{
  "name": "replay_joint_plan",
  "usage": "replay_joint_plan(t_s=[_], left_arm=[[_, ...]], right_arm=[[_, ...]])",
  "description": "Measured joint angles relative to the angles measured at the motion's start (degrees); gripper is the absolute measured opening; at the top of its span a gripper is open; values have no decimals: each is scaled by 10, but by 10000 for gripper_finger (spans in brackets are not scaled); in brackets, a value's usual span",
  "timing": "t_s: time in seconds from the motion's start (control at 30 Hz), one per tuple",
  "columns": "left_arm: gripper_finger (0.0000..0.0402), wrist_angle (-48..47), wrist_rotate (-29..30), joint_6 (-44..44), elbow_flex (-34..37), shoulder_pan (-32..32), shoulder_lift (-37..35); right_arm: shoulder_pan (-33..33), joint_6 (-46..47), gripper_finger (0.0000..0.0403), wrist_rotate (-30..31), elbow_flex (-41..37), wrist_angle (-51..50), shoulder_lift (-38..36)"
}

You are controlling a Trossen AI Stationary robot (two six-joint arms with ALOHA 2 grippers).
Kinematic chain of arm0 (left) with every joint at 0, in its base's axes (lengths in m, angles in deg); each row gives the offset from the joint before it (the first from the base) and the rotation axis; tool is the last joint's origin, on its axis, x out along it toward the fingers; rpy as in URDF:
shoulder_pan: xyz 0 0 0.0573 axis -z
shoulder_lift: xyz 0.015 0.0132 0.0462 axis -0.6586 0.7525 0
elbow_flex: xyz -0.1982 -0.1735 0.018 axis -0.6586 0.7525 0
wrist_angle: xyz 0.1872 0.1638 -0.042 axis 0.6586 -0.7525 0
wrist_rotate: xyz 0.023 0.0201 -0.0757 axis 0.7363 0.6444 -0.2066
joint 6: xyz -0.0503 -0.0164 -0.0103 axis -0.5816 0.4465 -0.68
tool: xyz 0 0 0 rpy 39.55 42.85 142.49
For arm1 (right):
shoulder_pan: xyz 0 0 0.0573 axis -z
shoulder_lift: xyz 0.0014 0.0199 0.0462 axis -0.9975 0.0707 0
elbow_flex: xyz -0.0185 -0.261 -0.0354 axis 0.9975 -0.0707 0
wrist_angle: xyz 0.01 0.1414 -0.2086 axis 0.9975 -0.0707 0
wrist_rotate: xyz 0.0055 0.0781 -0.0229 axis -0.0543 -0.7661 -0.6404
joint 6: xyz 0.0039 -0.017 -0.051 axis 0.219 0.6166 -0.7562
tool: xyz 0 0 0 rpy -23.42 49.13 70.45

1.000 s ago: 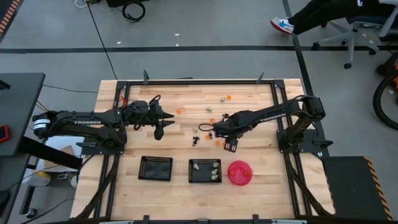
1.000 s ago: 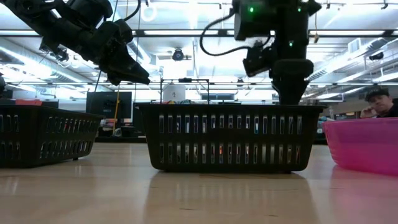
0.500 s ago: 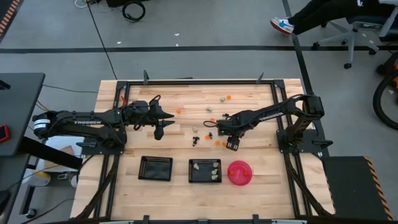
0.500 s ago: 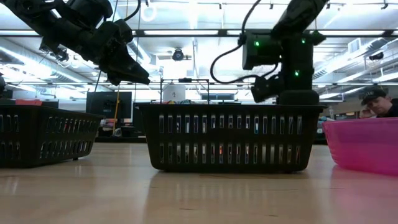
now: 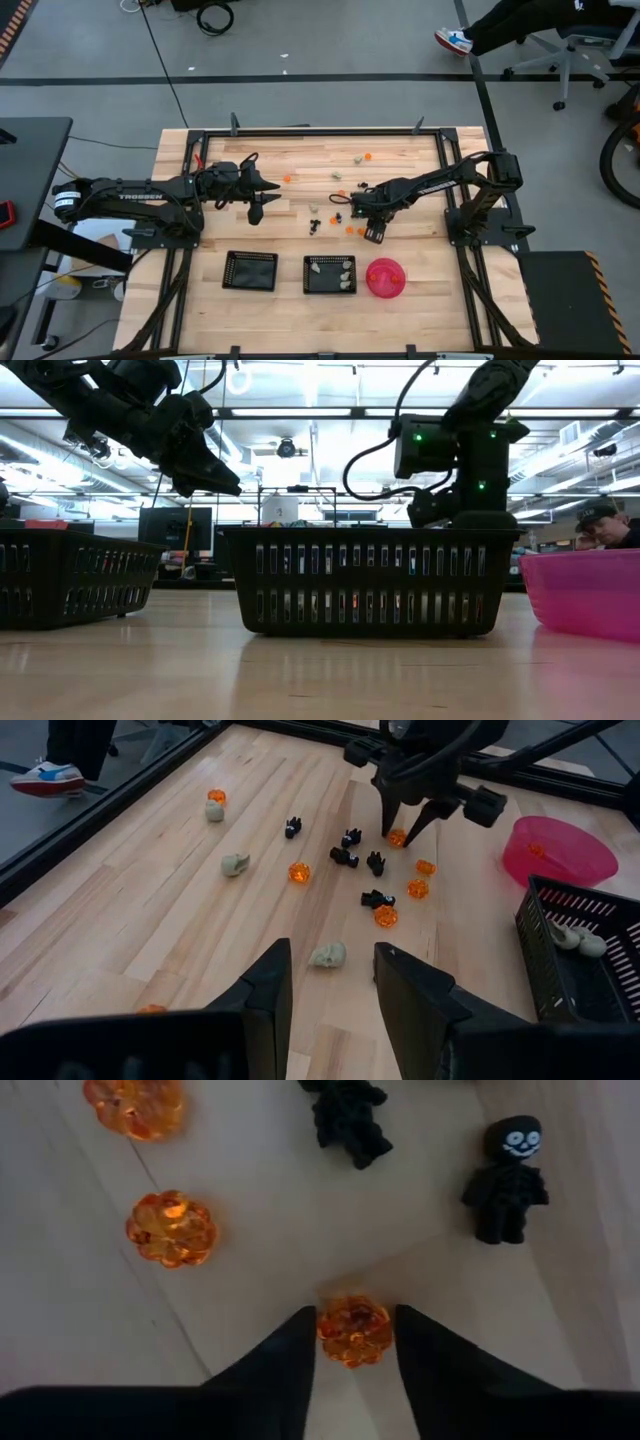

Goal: Sort Halloween decoration
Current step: Put the orange pumpkin toy into the pink bowl

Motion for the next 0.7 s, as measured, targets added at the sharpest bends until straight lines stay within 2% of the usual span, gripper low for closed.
replay_joint_plan(t_s=[0.17, 0.33, 0.53, 0.7], left_arm=[[116, 0, 0, 0, 0, 0, 0], [116, 0, 0, 0, 0, 0, 0], [116, 0, 0, 0, 0, 0, 0], [116, 0, 0, 0, 0, 0, 0]], right_arm=[[0, 1, 90, 0, 0, 8, 0], [-1, 1, 93, -4, 15, -12, 4], [-9, -1, 104, -13, 74, -85, 4], [-14, 12, 104, -82, 127, -138, 3]])
